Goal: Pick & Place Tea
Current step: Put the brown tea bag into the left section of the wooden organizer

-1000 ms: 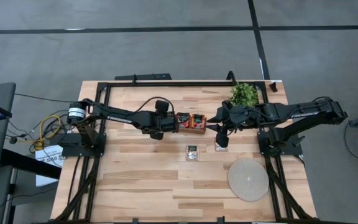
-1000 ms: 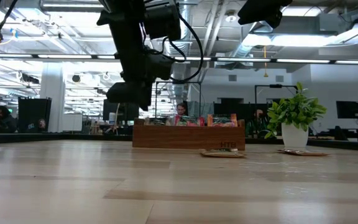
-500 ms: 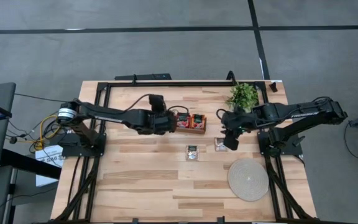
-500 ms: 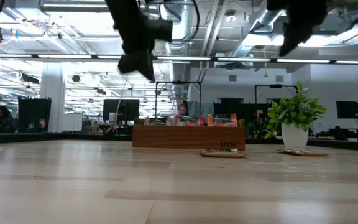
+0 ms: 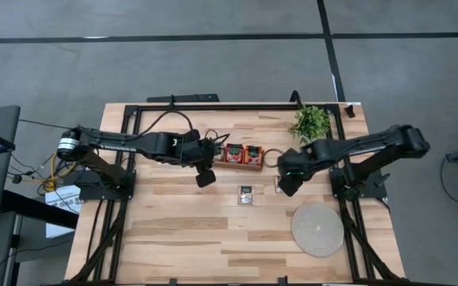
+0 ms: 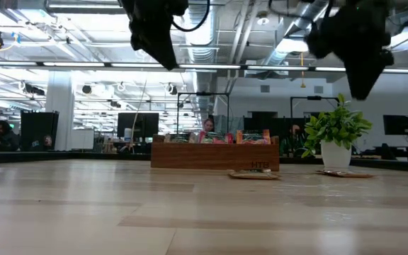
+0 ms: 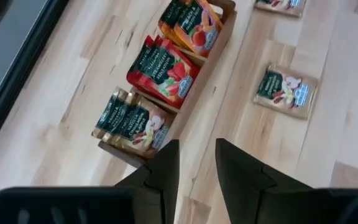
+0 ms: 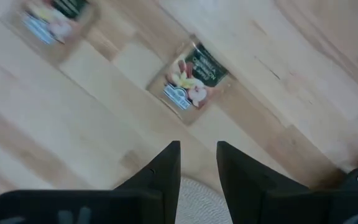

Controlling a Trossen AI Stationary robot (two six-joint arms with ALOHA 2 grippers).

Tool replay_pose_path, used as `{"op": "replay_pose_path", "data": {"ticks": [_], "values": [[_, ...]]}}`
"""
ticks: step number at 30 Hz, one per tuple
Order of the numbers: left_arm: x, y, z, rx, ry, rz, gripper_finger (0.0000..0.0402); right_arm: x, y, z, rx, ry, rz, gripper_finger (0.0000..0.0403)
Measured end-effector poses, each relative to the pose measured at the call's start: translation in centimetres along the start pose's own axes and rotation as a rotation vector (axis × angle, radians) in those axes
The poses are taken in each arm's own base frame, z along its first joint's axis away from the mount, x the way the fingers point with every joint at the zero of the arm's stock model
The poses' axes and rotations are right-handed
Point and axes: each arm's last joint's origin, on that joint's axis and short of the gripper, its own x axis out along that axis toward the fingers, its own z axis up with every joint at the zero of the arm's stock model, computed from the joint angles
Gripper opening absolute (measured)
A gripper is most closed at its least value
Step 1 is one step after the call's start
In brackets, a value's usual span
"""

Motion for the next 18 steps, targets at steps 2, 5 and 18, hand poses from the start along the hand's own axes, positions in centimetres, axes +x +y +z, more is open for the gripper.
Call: {"op": "replay_pose_path", "data": {"ticks": [2, 5, 18], "values": [[0.0, 0.0, -0.1, -0.005, 0.008, 0.001, 0.0096, 1.2, 0.6, 0.4, -0.016, 0.027, -0.037, 0.0100], [0.0, 0.1, -0.2, 0.000, 0.023, 0.005, 0.0096, 2.9, 1.1, 1.3, -0.013, 0.064, -0.086, 0.0107], [-0.1, 0.3, -1.1, 0.003, 0.106, 0.033, 0.0096, 7.1, 1.4, 3.3, -0.157, 0.156, -0.219, 0.0168]]}}
